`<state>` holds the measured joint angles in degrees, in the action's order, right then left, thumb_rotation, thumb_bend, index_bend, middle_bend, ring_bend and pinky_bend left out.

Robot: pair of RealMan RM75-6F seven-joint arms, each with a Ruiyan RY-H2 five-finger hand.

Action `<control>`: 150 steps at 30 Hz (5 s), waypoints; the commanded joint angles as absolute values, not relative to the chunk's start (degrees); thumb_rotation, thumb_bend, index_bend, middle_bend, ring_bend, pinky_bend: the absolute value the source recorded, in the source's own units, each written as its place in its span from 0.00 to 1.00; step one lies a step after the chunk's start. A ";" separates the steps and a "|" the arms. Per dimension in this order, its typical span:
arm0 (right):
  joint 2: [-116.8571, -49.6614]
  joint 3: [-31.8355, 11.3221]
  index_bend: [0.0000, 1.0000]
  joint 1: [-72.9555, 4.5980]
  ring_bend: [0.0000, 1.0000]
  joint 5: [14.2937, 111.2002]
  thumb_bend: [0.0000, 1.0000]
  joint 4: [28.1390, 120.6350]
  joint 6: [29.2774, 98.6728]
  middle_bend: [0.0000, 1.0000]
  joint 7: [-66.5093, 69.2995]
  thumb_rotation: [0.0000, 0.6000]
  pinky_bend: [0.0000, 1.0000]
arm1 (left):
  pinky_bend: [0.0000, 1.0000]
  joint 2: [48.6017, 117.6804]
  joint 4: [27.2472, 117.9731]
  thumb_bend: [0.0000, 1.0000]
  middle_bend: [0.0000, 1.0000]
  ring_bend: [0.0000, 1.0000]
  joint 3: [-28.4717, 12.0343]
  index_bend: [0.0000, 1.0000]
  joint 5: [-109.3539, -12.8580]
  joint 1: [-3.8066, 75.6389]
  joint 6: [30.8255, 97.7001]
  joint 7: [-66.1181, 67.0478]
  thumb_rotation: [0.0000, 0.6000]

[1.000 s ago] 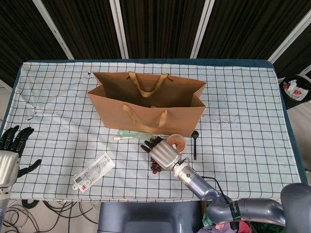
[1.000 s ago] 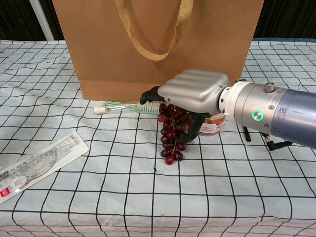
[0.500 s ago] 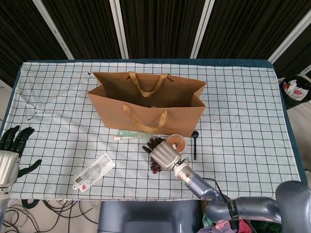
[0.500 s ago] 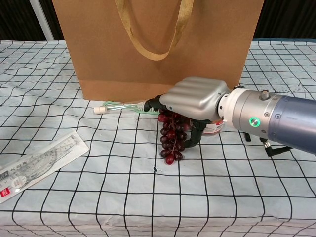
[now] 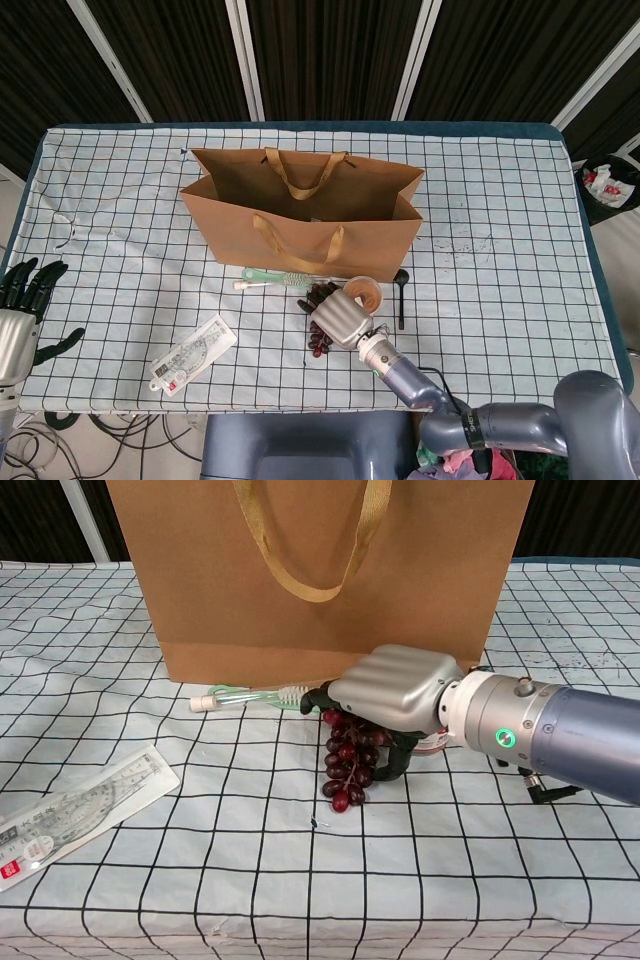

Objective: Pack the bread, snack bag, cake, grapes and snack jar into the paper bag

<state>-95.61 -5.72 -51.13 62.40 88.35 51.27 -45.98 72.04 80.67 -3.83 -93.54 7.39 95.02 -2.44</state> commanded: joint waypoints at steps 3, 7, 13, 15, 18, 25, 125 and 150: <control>-96.28 -5.67 0.30 -51.37 0.30 62.66 0.20 87.37 51.70 0.26 -45.93 1.00 0.23 | 0.08 72.05 80.65 0.07 0.13 0.01 -3.84 0.11 -93.51 7.40 94.97 -2.47 1.00; -96.69 -5.70 0.31 -51.45 0.30 62.70 0.20 86.50 51.98 0.26 -45.62 1.00 0.23 | 0.08 72.05 80.62 0.07 0.13 0.01 -3.84 0.11 -93.49 7.43 94.90 -2.50 1.00; -97.31 -5.93 0.33 -51.69 0.35 62.73 0.25 85.15 52.22 0.31 -45.17 1.00 0.25 | 0.08 72.00 80.67 0.07 0.12 0.01 -3.80 0.11 -93.49 7.42 94.85 -2.49 1.00; -97.59 -5.98 0.34 -51.73 0.37 62.96 0.28 84.63 52.50 0.32 -45.05 1.00 0.26 | 0.08 71.98 80.69 0.07 0.12 0.01 -3.79 0.11 -93.52 7.41 94.87 -2.52 1.00; -98.06 -6.08 0.38 -51.86 0.40 63.25 0.32 83.29 52.85 0.36 -44.95 1.00 0.29 | 0.08 71.95 80.72 0.07 0.12 0.01 -3.76 0.11 -93.58 7.39 94.90 -2.56 1.00; -98.50 -5.52 0.44 -51.83 0.50 65.15 0.41 80.66 54.13 0.44 -45.43 1.00 0.39 | 0.08 71.93 80.73 0.07 0.12 0.01 -3.64 0.11 -93.62 7.49 94.57 -2.52 1.00; -78.82 -25.29 0.21 -58.06 0.34 68.35 0.26 89.36 61.68 0.20 -21.07 1.00 0.40 | 0.08 70.33 82.48 0.07 0.12 0.01 -3.25 0.11 -94.19 5.89 96.31 -2.97 1.00; -56.20 -20.48 0.24 -37.47 0.34 41.98 0.26 121.06 78.10 0.23 -50.99 1.00 0.36 | 0.08 70.74 82.41 0.07 0.11 0.01 -3.46 0.11 -94.15 5.84 96.30 -2.23 1.00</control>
